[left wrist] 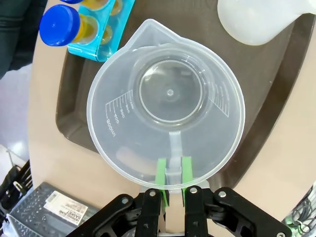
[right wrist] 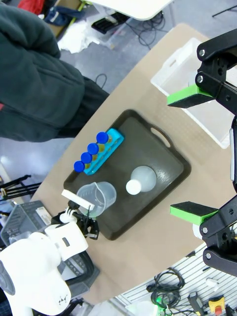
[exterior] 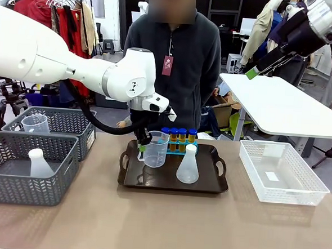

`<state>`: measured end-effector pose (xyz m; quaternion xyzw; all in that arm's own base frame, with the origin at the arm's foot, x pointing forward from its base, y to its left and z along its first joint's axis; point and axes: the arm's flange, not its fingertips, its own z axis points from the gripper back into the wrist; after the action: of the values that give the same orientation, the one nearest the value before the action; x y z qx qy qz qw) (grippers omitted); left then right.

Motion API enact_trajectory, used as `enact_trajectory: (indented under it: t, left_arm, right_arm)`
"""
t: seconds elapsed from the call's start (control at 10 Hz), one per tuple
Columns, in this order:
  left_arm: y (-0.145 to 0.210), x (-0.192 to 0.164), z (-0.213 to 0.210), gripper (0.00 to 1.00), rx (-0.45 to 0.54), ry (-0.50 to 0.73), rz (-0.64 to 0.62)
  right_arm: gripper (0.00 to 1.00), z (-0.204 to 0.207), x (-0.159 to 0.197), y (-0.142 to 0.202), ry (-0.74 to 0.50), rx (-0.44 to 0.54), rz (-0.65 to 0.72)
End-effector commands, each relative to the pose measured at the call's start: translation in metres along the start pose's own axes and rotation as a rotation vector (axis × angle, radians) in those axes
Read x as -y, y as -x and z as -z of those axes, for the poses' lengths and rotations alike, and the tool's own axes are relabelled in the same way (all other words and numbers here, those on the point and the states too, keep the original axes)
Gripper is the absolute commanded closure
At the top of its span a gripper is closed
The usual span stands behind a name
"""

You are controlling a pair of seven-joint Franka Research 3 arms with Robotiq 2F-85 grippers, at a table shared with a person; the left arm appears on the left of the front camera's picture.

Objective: Prepare the laboratory tools.
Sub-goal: Pick up one Large Measuring Cup and place it on the Handle tray.

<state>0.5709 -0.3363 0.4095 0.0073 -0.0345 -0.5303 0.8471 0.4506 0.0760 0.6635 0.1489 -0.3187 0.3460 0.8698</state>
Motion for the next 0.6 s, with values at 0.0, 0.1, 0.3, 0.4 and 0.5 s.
enact_trajectory:
  t: [0.0, 0.1, 0.3, 0.4, 0.5]
  left_arm:
    - [0.0046, -0.0018, 0.0055, 1.00, 0.020, 0.011, 0.016]
    - [0.0054, -0.0042, 0.0066, 1.00, 0.021, 0.016, 0.015]
    - [0.0044, -0.0039, 0.0078, 1.00, 0.020, 0.025, 0.009]
    - [0.0033, -0.0035, 0.0078, 1.00, 0.021, 0.030, 0.007]
    - [0.0035, -0.0049, 0.0079, 0.82, 0.022, 0.035, 0.009]
  right_arm:
    - [0.00, -0.0011, 0.0002, -0.0007, -0.009, 0.006, -0.001]
    - [0.00, -0.0011, 0.0002, -0.0007, -0.009, 0.006, -0.001]
    - [0.00, -0.0011, 0.0002, -0.0007, -0.009, 0.006, -0.001]
    - [0.00, -0.0011, 0.0002, -0.0007, -0.009, 0.006, -0.001]
    - [0.00, -0.0011, 0.0002, -0.0007, -0.009, 0.006, -0.001]
